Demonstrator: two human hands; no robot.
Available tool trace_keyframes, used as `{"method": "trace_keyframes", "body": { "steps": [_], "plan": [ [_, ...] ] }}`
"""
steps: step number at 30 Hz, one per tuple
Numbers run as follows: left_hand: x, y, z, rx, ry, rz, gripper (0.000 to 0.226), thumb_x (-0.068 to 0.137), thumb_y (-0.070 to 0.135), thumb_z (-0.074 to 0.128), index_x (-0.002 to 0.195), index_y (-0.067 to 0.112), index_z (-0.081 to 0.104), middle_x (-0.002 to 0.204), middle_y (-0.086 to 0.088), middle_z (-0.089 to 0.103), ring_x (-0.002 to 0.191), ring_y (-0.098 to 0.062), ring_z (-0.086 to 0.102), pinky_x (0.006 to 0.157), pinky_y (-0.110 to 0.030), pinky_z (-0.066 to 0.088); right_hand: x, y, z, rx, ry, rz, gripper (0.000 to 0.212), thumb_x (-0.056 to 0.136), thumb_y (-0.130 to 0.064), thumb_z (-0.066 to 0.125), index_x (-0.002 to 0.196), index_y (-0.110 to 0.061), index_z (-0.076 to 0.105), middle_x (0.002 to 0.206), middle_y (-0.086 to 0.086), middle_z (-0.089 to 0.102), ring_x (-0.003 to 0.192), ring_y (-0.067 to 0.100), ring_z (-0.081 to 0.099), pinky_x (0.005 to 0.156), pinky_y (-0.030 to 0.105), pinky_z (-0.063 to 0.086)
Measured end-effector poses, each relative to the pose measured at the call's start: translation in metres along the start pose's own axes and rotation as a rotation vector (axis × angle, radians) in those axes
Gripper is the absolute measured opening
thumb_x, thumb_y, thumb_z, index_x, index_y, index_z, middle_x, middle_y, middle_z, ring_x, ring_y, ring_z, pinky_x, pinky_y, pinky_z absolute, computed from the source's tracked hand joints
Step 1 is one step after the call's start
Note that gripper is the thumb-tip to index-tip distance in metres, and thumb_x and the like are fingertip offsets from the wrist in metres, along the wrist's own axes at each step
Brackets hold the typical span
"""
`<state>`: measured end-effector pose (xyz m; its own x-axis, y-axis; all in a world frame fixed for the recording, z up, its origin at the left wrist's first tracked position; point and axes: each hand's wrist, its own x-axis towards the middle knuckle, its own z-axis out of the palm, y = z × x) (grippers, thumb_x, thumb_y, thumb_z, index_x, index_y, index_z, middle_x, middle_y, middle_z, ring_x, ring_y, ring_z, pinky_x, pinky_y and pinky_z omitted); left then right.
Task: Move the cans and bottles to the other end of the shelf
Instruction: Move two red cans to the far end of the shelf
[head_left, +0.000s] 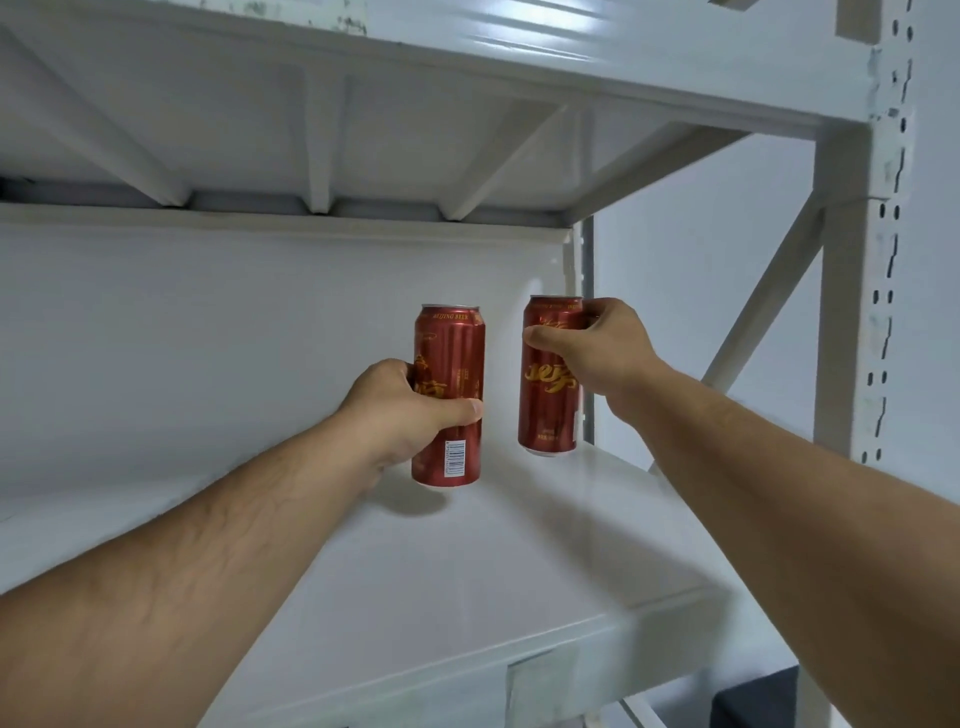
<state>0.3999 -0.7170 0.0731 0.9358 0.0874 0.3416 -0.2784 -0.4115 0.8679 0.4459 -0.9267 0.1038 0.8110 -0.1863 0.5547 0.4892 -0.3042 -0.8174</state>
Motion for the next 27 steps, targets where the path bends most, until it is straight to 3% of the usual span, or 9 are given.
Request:
{"method": "trace_keyframes", "body": {
  "steps": [3, 9, 15, 22, 27],
  "plan": [
    [0.011, 0.005, 0.006, 0.008, 0.012, -0.009, 0.032, 0.075, 0.024, 0.091, 0.102, 0.023, 0.074, 0.1, -0.001, 0.078, 0.093, -0.021, 0.075, 0.093, -0.039, 0.057, 0.02, 0.01, 0.001, -0.021, -0.017, -0.001, 0.042, 0.071, -0.033, 0.088, 0.106, -0.018, 0.07, 0.095, 0.001, 0.075, 0.086, 0.021, 0.074, 0.085, 0.042, 0.061],
    [0.032, 0.01, 0.029, 0.003, 0.044, -0.028, 0.035, 0.075, 0.024, 0.091, 0.105, 0.022, 0.073, 0.1, -0.001, 0.076, 0.094, -0.021, 0.074, 0.093, -0.04, 0.057, 0.055, 0.037, 0.009, -0.067, -0.061, -0.002, 0.019, 0.074, -0.029, 0.084, 0.089, -0.02, 0.076, 0.084, -0.002, 0.076, 0.077, 0.014, 0.073, 0.065, 0.027, 0.056],
    [0.048, 0.007, 0.043, 0.005, 0.093, -0.026, 0.03, 0.075, 0.024, 0.091, 0.098, 0.023, 0.072, 0.097, 0.0, 0.077, 0.09, -0.019, 0.075, 0.085, -0.036, 0.057, 0.087, 0.064, 0.017, -0.096, -0.093, 0.071, 0.019, 0.076, -0.028, 0.084, 0.076, -0.029, 0.066, 0.08, -0.007, 0.071, 0.071, 0.007, 0.065, 0.055, 0.021, 0.045],
    [0.053, -0.002, 0.046, -0.009, 0.126, -0.033, 0.034, 0.075, 0.024, 0.091, 0.103, 0.022, 0.073, 0.099, 0.002, 0.078, 0.091, -0.019, 0.075, 0.084, -0.035, 0.057, 0.114, 0.089, 0.016, -0.14, -0.072, 0.131, 0.026, 0.071, -0.031, 0.086, 0.091, -0.021, 0.073, 0.086, -0.002, 0.073, 0.077, 0.012, 0.067, 0.066, 0.027, 0.052],
    [0.055, -0.011, 0.048, -0.024, 0.134, -0.053, 0.035, 0.074, 0.023, 0.092, 0.104, 0.022, 0.073, 0.099, 0.002, 0.078, 0.091, -0.017, 0.075, 0.081, -0.032, 0.057, 0.124, 0.098, 0.019, -0.155, -0.067, 0.142, 0.027, 0.071, -0.031, 0.087, 0.09, -0.019, 0.074, 0.084, -0.001, 0.073, 0.078, 0.015, 0.069, 0.067, 0.028, 0.052]
  ]
}}
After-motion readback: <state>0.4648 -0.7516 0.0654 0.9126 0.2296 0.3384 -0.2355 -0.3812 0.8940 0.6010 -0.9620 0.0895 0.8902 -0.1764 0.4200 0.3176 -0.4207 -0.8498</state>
